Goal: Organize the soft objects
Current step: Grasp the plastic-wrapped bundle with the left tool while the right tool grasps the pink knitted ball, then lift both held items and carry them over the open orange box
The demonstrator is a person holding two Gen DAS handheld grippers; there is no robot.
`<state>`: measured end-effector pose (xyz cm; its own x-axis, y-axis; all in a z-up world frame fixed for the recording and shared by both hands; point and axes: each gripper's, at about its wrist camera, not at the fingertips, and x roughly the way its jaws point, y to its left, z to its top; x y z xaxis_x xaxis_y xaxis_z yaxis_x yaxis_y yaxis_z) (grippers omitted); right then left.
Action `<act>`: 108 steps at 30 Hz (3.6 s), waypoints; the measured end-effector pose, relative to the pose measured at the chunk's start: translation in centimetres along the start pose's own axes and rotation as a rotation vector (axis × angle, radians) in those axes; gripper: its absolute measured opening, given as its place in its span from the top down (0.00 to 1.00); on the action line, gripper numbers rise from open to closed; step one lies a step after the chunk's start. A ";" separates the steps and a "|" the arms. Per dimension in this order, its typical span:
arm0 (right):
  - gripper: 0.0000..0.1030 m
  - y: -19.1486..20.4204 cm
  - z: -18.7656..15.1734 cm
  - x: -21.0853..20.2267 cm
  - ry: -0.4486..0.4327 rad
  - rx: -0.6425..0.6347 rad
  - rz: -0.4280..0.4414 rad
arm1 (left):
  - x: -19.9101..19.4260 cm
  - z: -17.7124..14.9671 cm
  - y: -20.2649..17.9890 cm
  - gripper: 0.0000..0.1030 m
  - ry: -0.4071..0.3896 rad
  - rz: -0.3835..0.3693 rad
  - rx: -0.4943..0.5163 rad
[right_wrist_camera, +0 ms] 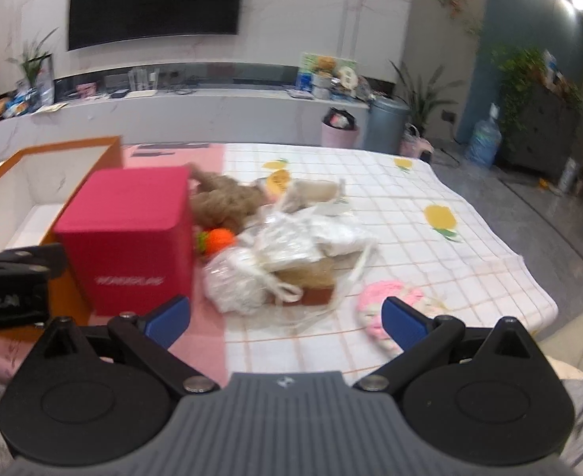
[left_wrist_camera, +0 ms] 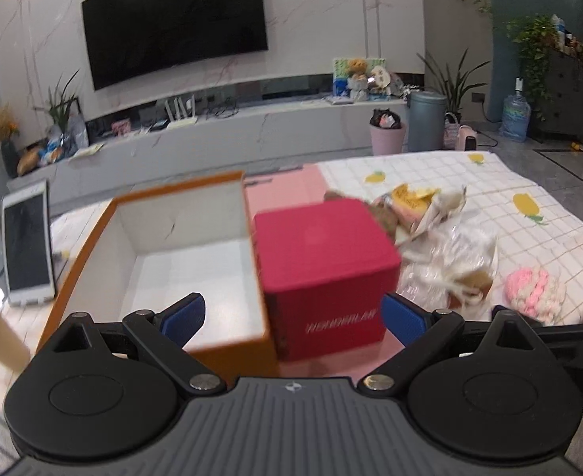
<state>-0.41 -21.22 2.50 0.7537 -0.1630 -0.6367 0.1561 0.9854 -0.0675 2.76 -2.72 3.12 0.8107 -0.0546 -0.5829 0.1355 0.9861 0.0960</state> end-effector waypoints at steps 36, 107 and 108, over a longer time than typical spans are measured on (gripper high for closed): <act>0.03 -13.1 2.8 20.5 0.598 0.282 -0.062 | 15.3 -0.3 -13.9 0.00 -0.023 -0.303 0.458; 0.57 -11.2 2.9 19.2 0.556 0.225 -0.046 | 7.6 4.0 -5.2 0.55 -0.129 -0.437 -0.078; 0.58 -11.2 3.0 18.9 0.538 0.225 -0.046 | 7.4 4.2 -5.1 0.55 -0.133 -0.439 -0.079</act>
<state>14.01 -35.44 -6.45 0.3217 -0.0998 -0.9416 0.3570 0.9338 0.0230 10.46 -8.77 1.78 0.7529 -0.4840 -0.4461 0.4424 0.8739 -0.2015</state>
